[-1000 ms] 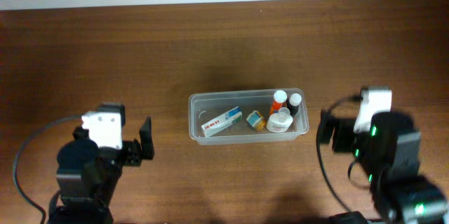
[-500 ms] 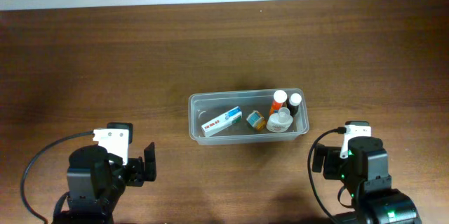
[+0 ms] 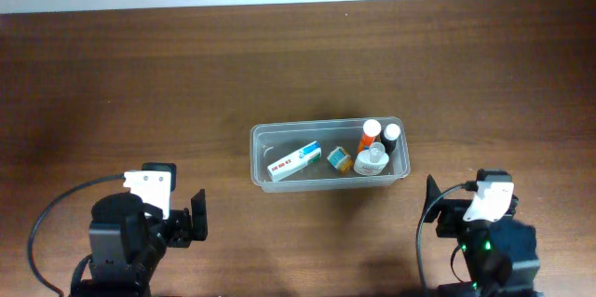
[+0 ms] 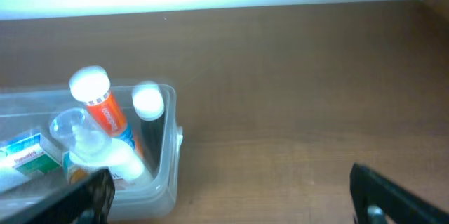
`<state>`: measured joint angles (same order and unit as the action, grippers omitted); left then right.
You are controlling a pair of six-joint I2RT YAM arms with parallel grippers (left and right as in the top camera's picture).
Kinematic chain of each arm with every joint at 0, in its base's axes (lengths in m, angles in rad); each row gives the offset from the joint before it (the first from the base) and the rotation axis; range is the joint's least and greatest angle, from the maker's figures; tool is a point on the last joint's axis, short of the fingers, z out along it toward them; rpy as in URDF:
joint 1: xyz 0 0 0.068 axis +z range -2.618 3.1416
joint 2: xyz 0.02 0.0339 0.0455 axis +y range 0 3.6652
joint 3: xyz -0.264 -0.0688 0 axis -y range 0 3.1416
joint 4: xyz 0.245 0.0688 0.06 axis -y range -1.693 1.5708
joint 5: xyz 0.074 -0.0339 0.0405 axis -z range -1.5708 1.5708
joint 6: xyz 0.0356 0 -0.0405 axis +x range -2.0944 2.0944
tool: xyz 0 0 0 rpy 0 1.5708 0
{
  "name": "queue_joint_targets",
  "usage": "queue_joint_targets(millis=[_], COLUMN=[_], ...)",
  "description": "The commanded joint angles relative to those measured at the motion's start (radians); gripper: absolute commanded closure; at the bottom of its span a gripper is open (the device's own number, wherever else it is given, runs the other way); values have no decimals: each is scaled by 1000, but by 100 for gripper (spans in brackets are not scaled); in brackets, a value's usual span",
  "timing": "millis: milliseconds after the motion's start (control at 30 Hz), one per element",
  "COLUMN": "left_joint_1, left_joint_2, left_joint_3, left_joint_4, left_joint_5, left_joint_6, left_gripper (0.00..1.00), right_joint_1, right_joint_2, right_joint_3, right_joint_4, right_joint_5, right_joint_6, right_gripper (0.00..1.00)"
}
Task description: Pack container
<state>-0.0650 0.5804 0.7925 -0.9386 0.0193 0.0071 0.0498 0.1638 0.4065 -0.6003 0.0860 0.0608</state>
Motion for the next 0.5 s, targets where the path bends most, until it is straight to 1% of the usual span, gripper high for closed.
queue_joint_targets(millis=[0, 200, 267, 467], left_joint_1=[3, 3, 3, 3], left_joint_2=[-6, -6, -6, -6], left_joint_3=[-4, -4, -4, -4], left_joint_4=[1, 1, 1, 1], left_joint_5=[0, 0, 0, 0], left_joint_6=[19, 19, 19, 19], left_gripper=[1, 1, 1, 1], right_joint_1=[-23, -26, -25, -24], right_joint_2=[-148, -160, -157, -156], right_joint_3=[-137, -346, -380, -380], right_joint_4=[106, 439, 479, 481], right_joint_5=[-29, -26, -30, -29], right_joint_6=[-69, -68, -68, -68], right_gripper=[2, 2, 2, 2])
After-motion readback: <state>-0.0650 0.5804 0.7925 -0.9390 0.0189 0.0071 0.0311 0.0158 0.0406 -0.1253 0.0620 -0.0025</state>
